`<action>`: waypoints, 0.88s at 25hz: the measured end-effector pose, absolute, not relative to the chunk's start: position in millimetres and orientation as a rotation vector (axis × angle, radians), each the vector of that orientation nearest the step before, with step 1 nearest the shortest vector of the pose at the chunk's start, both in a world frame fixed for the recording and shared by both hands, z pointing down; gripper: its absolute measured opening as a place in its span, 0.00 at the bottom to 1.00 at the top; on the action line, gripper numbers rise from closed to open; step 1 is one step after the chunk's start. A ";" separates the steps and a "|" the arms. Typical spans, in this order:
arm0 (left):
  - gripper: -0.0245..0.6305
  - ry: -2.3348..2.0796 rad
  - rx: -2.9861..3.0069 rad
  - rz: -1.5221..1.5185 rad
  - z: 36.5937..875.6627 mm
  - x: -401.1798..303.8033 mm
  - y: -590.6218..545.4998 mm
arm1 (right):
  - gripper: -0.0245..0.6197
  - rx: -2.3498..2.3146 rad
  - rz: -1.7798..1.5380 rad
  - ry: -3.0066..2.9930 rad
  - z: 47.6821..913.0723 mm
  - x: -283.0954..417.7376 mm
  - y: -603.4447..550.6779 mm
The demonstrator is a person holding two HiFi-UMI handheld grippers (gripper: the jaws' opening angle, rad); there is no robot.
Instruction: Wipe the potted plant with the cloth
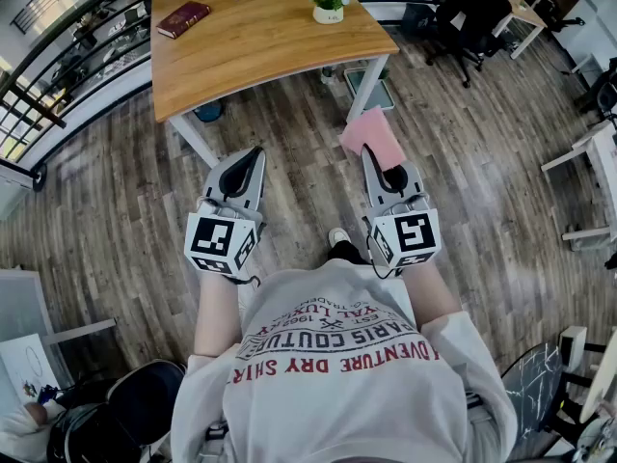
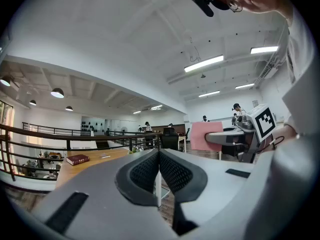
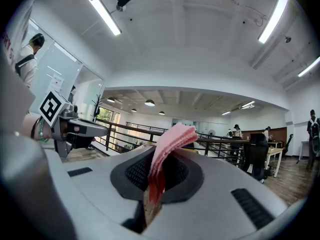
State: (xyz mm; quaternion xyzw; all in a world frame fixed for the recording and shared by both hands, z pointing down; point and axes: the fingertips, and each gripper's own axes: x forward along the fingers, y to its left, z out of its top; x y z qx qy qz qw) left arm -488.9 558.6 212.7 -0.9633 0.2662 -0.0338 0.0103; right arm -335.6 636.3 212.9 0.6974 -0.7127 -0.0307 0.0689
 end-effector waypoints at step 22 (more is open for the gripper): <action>0.06 0.900 -3.009 -0.172 242.2 -444.8 481.5 | 0.09 2.118 0.011 -2.133 239.7 -264.0 551.0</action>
